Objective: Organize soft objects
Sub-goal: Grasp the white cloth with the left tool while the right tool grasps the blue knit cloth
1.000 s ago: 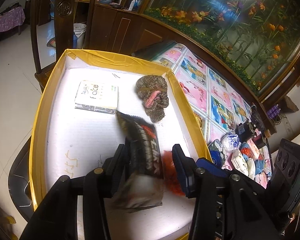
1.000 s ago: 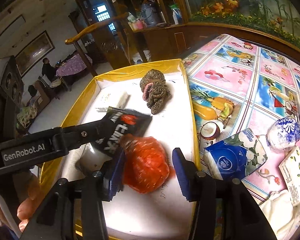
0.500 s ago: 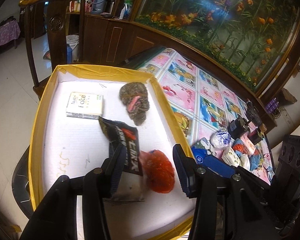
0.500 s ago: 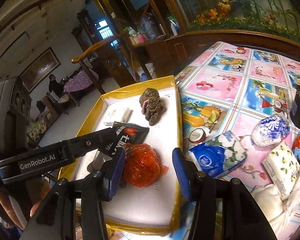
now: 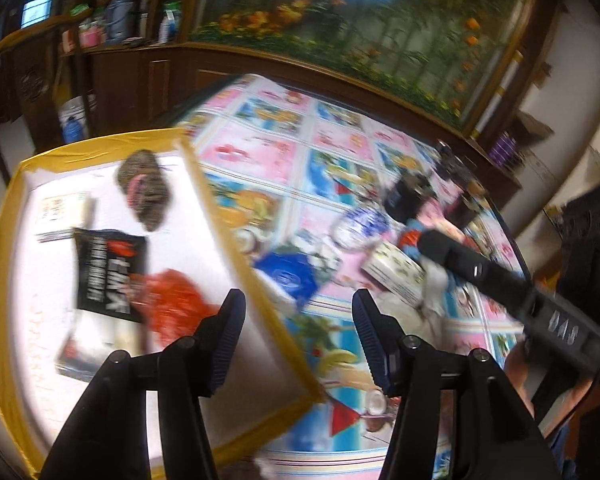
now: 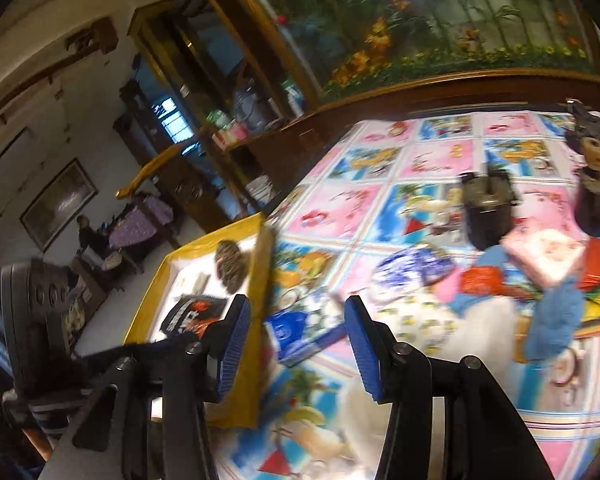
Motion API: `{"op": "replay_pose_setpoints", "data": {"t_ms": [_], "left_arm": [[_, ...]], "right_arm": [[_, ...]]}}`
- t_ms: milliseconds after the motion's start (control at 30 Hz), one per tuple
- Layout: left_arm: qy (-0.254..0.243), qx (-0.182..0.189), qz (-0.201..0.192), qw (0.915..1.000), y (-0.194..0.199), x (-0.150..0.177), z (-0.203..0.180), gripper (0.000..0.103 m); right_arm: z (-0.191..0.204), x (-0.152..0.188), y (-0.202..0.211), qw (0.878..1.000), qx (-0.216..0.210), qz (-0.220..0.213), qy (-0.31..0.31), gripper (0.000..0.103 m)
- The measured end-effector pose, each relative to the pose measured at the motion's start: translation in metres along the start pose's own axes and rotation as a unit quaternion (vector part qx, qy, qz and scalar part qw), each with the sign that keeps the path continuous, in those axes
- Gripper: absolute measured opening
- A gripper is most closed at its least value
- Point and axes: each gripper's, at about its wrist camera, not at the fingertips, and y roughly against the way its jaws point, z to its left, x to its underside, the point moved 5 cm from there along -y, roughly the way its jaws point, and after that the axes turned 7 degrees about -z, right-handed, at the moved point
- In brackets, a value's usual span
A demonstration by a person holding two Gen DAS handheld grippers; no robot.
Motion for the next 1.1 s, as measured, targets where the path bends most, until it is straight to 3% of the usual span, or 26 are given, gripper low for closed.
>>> {"op": "replay_pose_setpoints", "data": {"t_ms": [167,300,567,700,733,833,933,1100], "left_arm": [[-0.062,0.043,0.023,0.9969,-0.015,0.019,-0.05,0.055],[-0.117,0.063,0.037,0.9904,-0.026,0.036,-0.084,0.067],[-0.161,0.036,0.082,0.9828,-0.075,0.059,-0.107,0.07],[-0.156,0.021,0.084,0.9839,-0.09,0.059,-0.101,0.045],[-0.158,0.02,0.082,0.9839,-0.091,0.059,-0.101,0.033],[-0.137,0.037,0.073,0.9871,-0.091,0.056,-0.096,0.017],[-0.108,0.068,0.059,0.9901,-0.085,0.05,-0.091,0.015],[-0.097,0.094,-0.02,0.9907,-0.055,0.035,-0.088,0.015]], "right_arm": [[-0.044,-0.006,0.034,0.999,0.038,-0.025,-0.028,0.053],[-0.063,-0.008,0.051,0.997,0.051,-0.039,-0.045,0.053],[-0.08,-0.01,0.063,0.994,0.082,-0.051,-0.055,0.053],[-0.09,-0.014,0.069,0.988,0.136,-0.066,-0.04,0.053],[-0.092,-0.014,0.07,0.986,0.147,-0.066,-0.037,0.053],[-0.104,-0.013,0.067,0.979,0.195,-0.056,-0.031,0.053],[-0.115,-0.009,0.06,0.976,0.212,-0.038,-0.041,0.053],[-0.128,-0.002,0.045,0.972,0.229,-0.01,-0.05,0.053]]}}
